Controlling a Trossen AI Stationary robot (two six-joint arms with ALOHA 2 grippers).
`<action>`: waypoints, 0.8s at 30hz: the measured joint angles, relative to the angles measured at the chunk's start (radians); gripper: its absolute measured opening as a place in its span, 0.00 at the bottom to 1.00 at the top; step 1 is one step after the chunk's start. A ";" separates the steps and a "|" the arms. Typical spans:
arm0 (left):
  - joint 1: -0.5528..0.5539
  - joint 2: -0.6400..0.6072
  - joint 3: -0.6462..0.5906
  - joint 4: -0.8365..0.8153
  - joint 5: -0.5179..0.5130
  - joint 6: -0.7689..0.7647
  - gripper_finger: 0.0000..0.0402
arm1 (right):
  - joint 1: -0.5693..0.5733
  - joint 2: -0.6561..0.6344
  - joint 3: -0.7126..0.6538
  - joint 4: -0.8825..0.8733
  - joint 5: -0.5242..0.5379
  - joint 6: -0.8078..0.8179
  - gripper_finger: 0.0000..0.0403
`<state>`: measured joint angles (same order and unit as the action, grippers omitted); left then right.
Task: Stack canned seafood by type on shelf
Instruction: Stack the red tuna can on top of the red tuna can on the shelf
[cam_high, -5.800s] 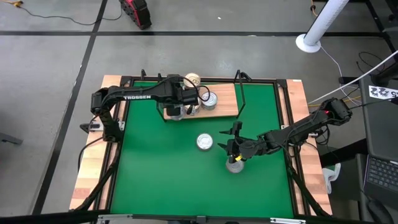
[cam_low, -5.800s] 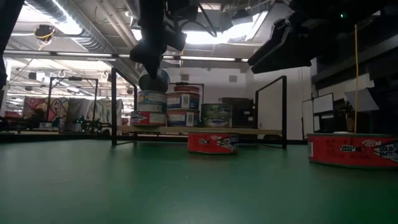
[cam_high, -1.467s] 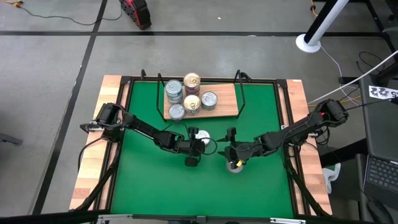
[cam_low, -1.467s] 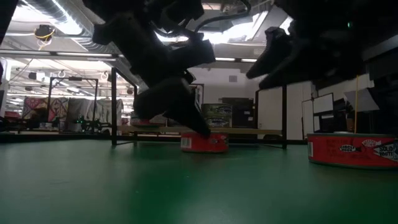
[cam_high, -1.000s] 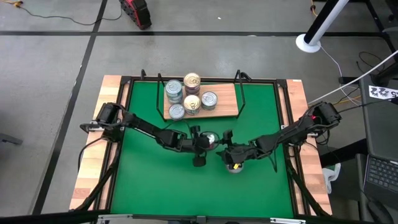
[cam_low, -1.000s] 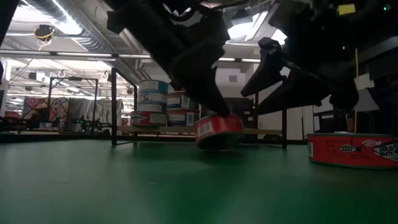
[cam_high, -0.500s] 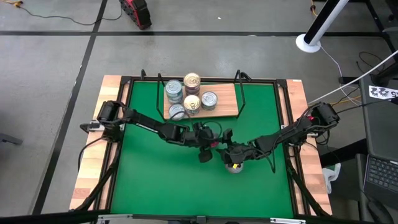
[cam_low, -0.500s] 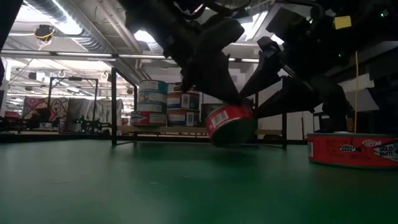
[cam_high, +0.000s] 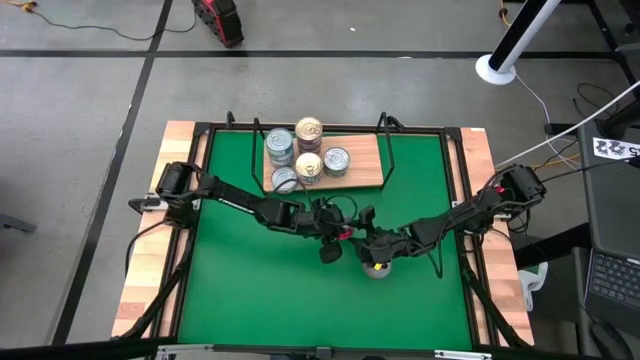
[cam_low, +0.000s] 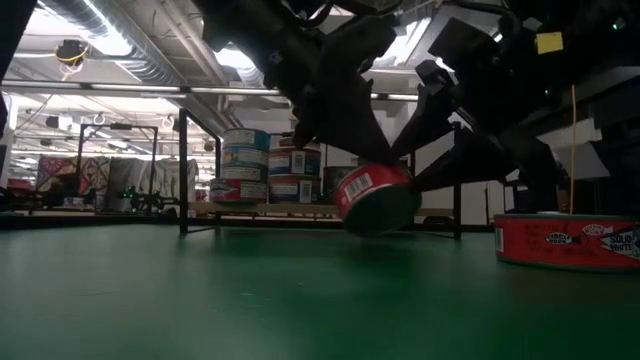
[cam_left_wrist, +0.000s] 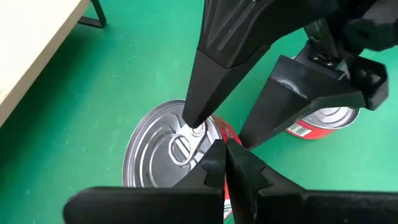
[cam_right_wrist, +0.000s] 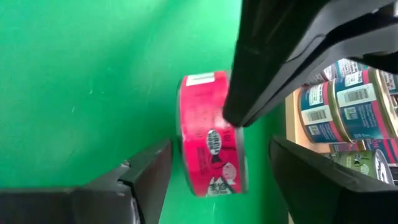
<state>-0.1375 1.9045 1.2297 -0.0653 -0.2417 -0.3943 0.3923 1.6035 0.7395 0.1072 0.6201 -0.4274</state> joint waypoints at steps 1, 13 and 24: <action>0.000 0.000 0.000 0.002 0.000 0.000 0.00 | 0.000 0.000 0.000 -0.009 0.000 0.000 0.65; -0.006 -0.037 0.000 0.004 0.023 0.003 0.00 | 0.000 -0.001 0.000 -0.036 -0.007 0.003 0.65; -0.035 -0.040 0.000 0.003 0.054 0.053 0.00 | 0.000 -0.001 0.000 -0.035 -0.011 0.007 0.55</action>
<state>-0.1726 1.8645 1.2297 -0.0623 -0.1879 -0.3410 0.3923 1.6028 0.7391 0.0723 0.6090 -0.4202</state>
